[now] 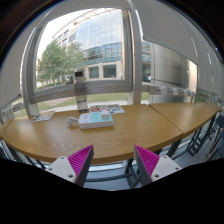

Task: Unplug charger

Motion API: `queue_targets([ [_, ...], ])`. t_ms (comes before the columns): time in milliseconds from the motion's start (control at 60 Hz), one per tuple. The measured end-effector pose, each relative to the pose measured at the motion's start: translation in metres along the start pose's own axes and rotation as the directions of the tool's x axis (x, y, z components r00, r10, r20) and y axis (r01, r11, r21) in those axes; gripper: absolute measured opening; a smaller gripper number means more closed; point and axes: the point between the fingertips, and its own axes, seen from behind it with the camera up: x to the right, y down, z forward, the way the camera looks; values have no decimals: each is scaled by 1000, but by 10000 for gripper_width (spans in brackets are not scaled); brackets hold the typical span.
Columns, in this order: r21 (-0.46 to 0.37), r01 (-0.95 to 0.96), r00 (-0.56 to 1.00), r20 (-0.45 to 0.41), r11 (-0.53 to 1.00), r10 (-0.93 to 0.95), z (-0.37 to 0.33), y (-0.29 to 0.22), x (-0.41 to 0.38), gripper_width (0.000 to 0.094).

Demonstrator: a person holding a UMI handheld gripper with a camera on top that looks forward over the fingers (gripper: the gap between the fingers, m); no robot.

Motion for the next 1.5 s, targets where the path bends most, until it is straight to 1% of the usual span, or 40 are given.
queue_targets([
  [50,3,5,1000,21,1000,-5,5,-5,-6,808],
  [67,4,11,1000,25,1000,-11,32,-16,-13,807],
  [133,-1,32,999,29,999,-32,41,-18,-11,813],
  [150,-2,36,999,31,999,-36,52,-27,-13,812],
  [167,-5,42,999,27,999,-41,79,-37,-21,813],
  [200,-10,49,999,25,999,-48,92,-41,-23,810],
  [233,-17,52,998,20,999,-51,115,-49,-27,796],
  [333,-51,42,999,25,998,-41,155,-65,-33,761],
  [433,-73,47,999,22,996,-46,193,-77,-38,699],
  [483,-95,50,999,19,994,-49,206,-79,-38,661],
  [550,-124,57,998,6,991,-56,222,-77,-35,569],
  [600,-157,67,998,1,985,-67,230,-70,-34,527],
  [633,-152,65,998,13,986,-64,233,-74,-37,455],
  [683,-172,72,997,30,982,-68,234,-71,-41,360],
  [700,-177,75,997,23,981,-72,234,-72,-39,344],
  [733,-188,89,996,9,978,-89,234,-71,-35,251],
  [833,-207,66,998,10,976,-65,234,-70,-37,187],
  [950,-218,31,1000,4,976,-31,233,-71,-36,168],
  [967,-218,32,999,7,975,-31,233,-72,-36,144],
  [1000,-225,35,999,18,974,-32,232,-75,-36,144],
  [1017,-201,33,999,30,979,-28,230,-87,-37,144],
  [1033,-155,25,999,44,988,-18,226,-108,-39,144],
  [1050,-82,20,998,65,996,-15,218,-138,-42,144],
  [1083,28,28,996,78,999,-30,198,-193,-37,143],
  [1117,140,65,996,53,988,-73,172,-250,-22,142],
  [1150,230,103,994,7,968,-108,148,-295,-2,142],
  [1183,288,118,993,-34,950,-113,129,-327,21,141],
  [1200,311,115,993,-42,944,-107,128,-346,33,141],
  [1217,316,113,993,-50,942,-102,123,-350,43,140],
  [1267,298,87,996,-45,951,-77,128,-347,70,141],
  [1300,263,64,998,-30,963,-58,136,-330,82,141],
  [1350,174,26,1000,0,984,-26,160,-286,94,140],
  [1433,-16,-16,997,75,1000,17,210,-215,100,140],
  [1450,-38,-22,996,83,999,26,212,-191,100,141],
  [1500,-110,-26,994,106,994,38,233,-165,107,141],
])
